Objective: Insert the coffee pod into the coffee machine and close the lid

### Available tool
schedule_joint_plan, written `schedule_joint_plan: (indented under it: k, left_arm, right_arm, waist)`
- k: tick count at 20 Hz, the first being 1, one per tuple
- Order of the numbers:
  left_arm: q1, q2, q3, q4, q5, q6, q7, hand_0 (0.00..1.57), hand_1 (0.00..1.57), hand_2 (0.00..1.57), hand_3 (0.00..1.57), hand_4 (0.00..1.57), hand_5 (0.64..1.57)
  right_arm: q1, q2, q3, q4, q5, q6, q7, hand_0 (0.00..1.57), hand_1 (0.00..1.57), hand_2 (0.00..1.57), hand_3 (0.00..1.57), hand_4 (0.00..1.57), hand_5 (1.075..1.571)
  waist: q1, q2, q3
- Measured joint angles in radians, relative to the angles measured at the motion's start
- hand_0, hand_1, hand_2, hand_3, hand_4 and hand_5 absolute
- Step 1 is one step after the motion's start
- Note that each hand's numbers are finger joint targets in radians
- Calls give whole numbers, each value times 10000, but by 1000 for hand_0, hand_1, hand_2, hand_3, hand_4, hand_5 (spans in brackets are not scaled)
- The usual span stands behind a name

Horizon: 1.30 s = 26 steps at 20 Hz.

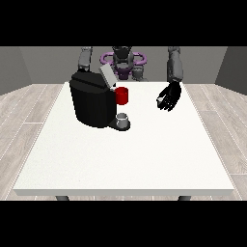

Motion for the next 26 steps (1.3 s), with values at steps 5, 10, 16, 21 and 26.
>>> schedule_joint_plan:
  k: [5, 10, 16, 21, 26]
  left_arm:
    - [-205, 183, -446, 503, -891, -50, 58, 912, 912, 1036, 891, 335, 1571]
    - [-509, 157, -795, 963, -1592, -509, 424, 730, 730, 961, 849, 392, 1571]
    - [-761, 91, -702, 1703, -2018, -496, -56, 1124, 1124, 1198, 1089, 394, 1571]
    - [-1000, -146, -513, 1803, -2002, -664, -422, 1420, 1420, 1402, 1332, 494, 1571]
    - [-1391, -329, -64, 1729, -1454, -1384, -758, 1420, 1420, 1410, 1332, 518, 1571]
  right_arm:
    - [-41, 40, -50, 349, -155, 182, -318, 0, 0, 0, 0, 0, 1571]
    - [-85, 41, -234, 835, -280, 222, -457, 0, 0, 0, 0, 0, 1571]
    - [69, -1, -112, 1043, -67, -121, -363, 0, 0, 0, 0, 0, 1571]
    - [186, -23, -70, 1364, 170, -465, -219, 0, 0, 0, 0, 0, 1571]
    - [190, -201, -236, 1713, 216, -444, -281, 0, 0, 0, 0, 0, 1571]
  waist:
    - [-74, -90, 4]
    - [-61, -326, 10]
    - [1, -529, 19]
    - [154, -876, 5]
    - [253, -1134, 2]
